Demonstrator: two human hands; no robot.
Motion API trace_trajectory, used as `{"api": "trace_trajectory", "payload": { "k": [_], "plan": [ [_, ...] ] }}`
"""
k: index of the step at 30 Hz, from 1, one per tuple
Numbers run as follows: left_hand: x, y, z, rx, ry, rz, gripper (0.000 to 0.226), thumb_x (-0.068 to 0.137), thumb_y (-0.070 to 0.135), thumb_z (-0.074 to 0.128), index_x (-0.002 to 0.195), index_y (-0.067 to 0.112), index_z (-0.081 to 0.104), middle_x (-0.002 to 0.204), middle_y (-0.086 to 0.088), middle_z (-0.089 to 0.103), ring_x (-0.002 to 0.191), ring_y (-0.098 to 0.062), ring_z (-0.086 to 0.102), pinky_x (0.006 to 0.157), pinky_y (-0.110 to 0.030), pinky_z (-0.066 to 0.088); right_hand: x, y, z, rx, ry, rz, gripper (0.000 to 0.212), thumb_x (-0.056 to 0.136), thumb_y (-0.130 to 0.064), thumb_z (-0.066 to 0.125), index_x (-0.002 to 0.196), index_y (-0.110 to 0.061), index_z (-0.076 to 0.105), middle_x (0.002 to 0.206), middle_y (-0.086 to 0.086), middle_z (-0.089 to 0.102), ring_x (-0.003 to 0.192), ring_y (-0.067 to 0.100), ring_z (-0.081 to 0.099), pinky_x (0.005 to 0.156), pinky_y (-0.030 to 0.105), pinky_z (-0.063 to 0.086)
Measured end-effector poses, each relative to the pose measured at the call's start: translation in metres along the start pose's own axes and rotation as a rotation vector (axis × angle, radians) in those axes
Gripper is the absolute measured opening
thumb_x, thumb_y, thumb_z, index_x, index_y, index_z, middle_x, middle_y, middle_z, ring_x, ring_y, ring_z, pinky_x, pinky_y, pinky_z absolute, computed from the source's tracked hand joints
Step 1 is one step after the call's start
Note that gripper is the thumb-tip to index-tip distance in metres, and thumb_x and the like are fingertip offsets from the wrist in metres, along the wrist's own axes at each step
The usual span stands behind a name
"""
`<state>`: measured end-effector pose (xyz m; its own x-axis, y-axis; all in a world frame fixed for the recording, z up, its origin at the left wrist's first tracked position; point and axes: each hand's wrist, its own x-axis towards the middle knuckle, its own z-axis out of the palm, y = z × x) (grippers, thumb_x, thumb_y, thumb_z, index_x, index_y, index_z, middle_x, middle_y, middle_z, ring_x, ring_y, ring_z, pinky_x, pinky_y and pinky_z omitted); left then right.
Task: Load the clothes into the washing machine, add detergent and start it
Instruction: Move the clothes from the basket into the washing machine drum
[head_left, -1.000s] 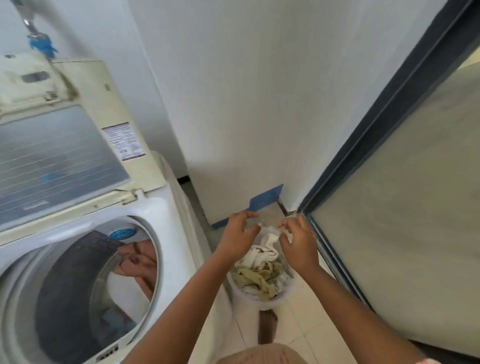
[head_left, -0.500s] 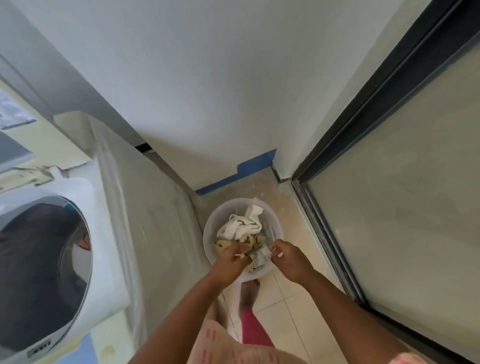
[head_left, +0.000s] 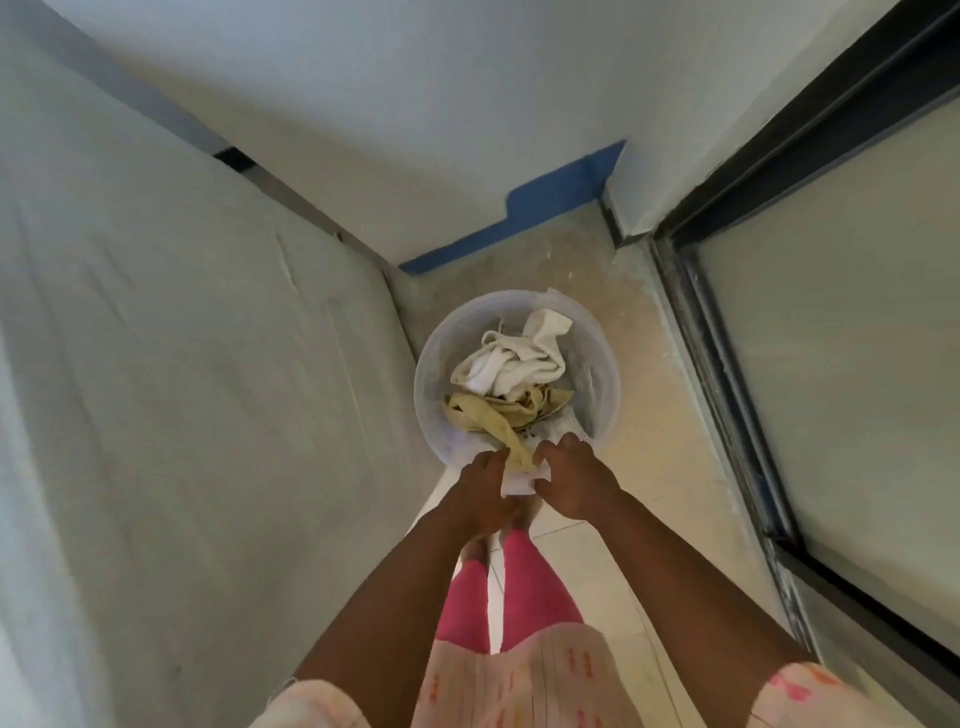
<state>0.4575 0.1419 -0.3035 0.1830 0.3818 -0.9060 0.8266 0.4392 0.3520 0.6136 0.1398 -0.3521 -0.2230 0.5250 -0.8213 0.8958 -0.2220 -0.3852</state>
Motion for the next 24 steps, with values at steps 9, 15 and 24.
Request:
{"api": "trace_trajectory", "payload": {
  "k": [9,15,24],
  "plan": [
    [0.066,-0.062,0.012,0.189,0.051,0.008,0.077,0.089,0.021,0.059,0.154,0.014,0.017,0.158,-0.013,0.019,0.144,-0.033,0.022,0.115,-0.043,0.029,0.083,0.009,0.069,-0.122,-0.204,-0.012,0.065,0.092,-0.041,0.059,0.150,-0.027,0.035,0.160,0.013,0.010,0.145,0.033,0.023,0.114,0.045,0.031],
    [0.063,-0.057,0.011,0.187,0.125,0.004,0.073,0.090,0.011,0.057,0.153,0.016,0.020,0.158,-0.011,0.017,0.141,-0.031,0.028,0.109,-0.037,0.033,0.080,-0.007,0.061,0.044,-0.062,0.025,0.064,0.088,-0.045,0.061,0.142,-0.014,0.043,0.147,0.005,0.039,0.135,0.029,0.040,0.104,0.046,0.040],
    [-0.046,-0.004,-0.014,0.316,0.211,0.126,0.089,0.082,0.011,0.067,0.153,0.017,0.014,0.148,-0.010,0.028,0.129,-0.029,0.040,0.097,-0.040,0.048,-0.037,-0.085,0.006,0.182,0.133,-0.105,0.045,0.086,-0.009,0.061,0.130,-0.009,0.051,0.124,0.006,0.058,0.111,0.025,0.059,0.093,0.039,0.050]
  ]
}}
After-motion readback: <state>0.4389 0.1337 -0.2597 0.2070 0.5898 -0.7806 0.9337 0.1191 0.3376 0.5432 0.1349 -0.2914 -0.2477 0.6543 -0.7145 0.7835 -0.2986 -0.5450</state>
